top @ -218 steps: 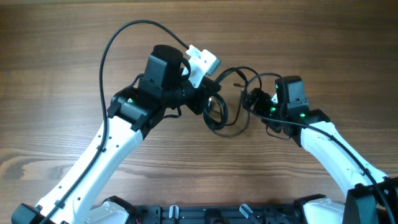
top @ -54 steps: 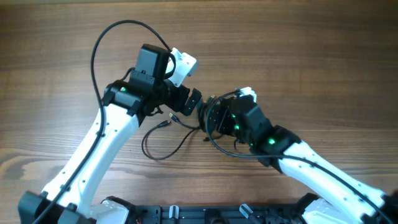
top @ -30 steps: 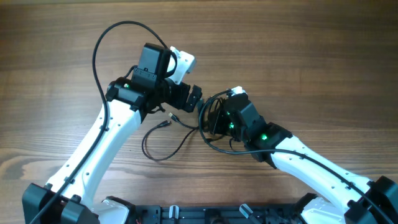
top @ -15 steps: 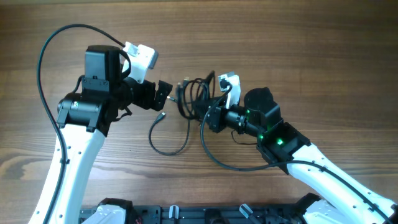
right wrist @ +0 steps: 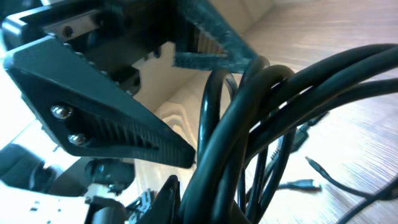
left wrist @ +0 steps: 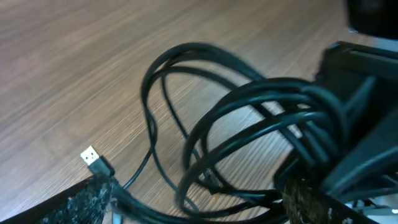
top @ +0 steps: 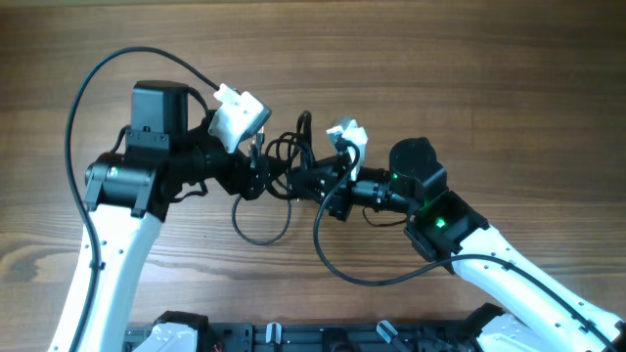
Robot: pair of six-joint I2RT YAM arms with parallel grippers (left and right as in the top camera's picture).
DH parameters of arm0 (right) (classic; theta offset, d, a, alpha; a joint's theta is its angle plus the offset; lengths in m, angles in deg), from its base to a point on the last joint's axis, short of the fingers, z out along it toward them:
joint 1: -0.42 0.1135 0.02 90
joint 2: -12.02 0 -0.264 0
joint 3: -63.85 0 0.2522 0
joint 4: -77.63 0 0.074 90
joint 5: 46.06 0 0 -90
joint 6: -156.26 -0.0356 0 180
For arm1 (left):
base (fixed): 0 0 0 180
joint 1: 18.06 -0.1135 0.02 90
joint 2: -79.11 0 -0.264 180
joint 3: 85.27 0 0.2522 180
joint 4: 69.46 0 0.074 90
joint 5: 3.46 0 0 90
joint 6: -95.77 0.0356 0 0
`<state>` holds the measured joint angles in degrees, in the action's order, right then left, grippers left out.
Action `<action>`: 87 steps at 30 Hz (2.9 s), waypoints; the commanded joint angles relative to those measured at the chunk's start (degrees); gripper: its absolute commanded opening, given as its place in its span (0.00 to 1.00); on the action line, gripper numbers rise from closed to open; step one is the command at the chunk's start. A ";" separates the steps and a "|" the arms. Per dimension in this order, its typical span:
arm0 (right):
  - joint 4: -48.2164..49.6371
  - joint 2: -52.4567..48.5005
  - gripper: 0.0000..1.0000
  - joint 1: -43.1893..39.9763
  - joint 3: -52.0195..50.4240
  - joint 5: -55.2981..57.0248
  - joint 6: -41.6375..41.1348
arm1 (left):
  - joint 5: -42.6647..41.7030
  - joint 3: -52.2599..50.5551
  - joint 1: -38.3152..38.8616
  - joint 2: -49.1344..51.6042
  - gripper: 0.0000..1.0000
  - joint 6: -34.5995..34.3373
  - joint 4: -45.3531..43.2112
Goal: Untangle cables
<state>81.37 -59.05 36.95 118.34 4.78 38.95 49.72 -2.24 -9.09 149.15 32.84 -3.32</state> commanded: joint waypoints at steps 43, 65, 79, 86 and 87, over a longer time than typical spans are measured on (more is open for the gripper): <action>1.25 1.16 1.00 -0.20 0.42 -11.58 1.66 | 0.15 0.07 -0.15 1.01 0.04 -5.64 -5.18; -4.04 1.16 0.99 -0.17 0.42 18.53 -9.18 | 17.40 0.07 -0.13 1.01 0.04 -20.79 -1.97; -1.31 1.16 0.75 2.21 0.42 13.46 14.93 | 12.85 0.07 -0.09 1.01 0.04 -24.87 -1.70; -1.31 1.16 0.27 2.29 0.42 15.54 18.53 | 12.87 0.07 -0.09 1.01 0.04 -24.98 -1.31; -1.31 1.16 0.22 2.29 0.42 16.11 18.51 | 12.87 0.07 -0.09 1.01 0.04 -24.98 -1.29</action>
<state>79.75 -58.77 39.12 118.37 19.62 55.32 64.15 -2.26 -8.87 150.05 8.87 -4.65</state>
